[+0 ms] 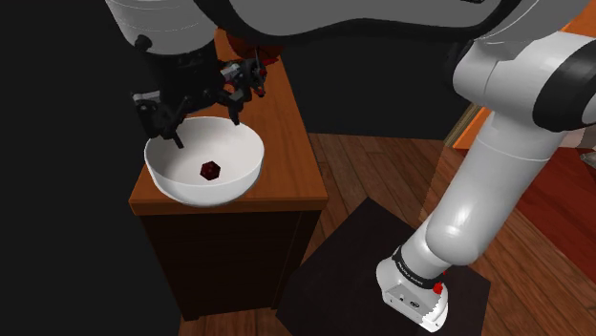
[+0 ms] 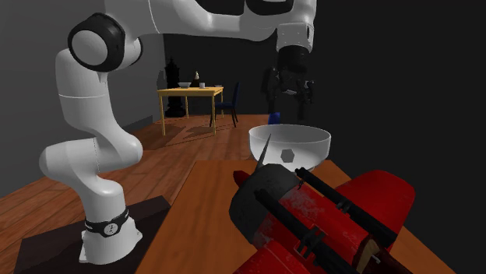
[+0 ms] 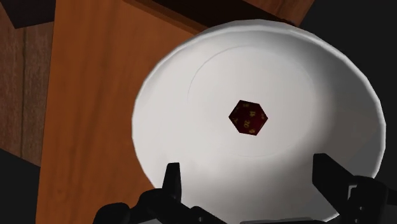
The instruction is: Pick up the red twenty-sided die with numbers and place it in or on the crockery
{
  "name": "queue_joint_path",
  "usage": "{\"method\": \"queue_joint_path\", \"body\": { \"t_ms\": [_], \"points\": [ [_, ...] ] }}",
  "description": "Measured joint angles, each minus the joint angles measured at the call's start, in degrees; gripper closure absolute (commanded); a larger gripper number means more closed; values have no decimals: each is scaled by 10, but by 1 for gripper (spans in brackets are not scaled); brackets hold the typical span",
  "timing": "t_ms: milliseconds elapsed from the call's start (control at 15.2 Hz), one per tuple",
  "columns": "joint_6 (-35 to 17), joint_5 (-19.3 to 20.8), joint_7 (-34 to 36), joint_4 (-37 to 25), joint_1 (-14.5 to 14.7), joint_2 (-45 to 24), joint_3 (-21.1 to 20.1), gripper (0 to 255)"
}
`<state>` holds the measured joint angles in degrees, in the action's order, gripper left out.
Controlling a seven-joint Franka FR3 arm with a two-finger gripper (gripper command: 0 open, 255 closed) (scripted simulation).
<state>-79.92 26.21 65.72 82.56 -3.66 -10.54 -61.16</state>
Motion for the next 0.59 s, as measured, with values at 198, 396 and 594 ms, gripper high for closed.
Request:
{"method": "queue_joint_path", "body": {
  "t_ms": [198,396,594],
  "points": [
    [61,36,14,-77,50,-41,1,0],
    [74,45,17,-94,62,-50,3,0],
    [76,46,17,-96,64,-51,3,0]
  ]
}}
